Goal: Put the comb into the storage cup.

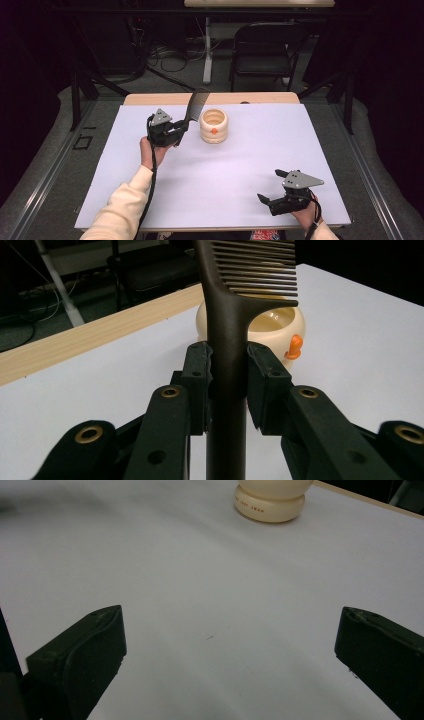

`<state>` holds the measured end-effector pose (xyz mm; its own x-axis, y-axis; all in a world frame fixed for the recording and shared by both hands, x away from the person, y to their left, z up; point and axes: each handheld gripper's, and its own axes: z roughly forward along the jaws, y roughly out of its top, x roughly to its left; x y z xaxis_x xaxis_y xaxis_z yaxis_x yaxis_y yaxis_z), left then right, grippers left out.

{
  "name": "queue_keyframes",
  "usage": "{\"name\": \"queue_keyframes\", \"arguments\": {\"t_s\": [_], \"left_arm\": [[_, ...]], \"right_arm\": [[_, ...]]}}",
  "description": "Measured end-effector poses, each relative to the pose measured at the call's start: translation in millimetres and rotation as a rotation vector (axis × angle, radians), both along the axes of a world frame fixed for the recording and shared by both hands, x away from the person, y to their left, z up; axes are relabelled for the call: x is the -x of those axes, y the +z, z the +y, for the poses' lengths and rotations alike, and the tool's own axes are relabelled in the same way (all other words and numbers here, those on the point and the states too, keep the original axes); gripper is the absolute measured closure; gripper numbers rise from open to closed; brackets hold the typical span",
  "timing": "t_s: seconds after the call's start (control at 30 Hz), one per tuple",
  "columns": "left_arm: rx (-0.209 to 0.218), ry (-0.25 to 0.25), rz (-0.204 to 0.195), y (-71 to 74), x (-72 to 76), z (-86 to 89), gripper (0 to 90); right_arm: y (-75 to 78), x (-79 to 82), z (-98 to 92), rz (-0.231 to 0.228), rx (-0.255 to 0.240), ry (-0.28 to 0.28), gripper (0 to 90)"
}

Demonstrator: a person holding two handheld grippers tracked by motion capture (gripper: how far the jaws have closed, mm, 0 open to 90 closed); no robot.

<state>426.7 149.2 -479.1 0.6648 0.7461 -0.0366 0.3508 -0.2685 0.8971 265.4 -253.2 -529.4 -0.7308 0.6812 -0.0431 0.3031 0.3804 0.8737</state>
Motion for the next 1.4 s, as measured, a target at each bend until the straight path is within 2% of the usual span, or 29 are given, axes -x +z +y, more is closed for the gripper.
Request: {"name": "queue_keyframes", "arguments": {"t_s": [0.77,1.07,1.4], "left_arm": [[0.014,0.0,-0.021,5.5,-8.3,-13.1,72.5],[0.026,-0.007,-0.023,6.0,-14.0,-22.3,72.5],[0.053,-0.007,-0.045,10.3,-20.8,-30.4,72.5]], "right_arm": [[0.2,0.3,-0.2,-0.001,-0.003,-0.002,0.0],[0.3,0.4,-0.5,0.0,-0.003,-0.002,0.0],[0.4,0.4,-0.9,0.0,-0.005,-0.001,0.0]]}}
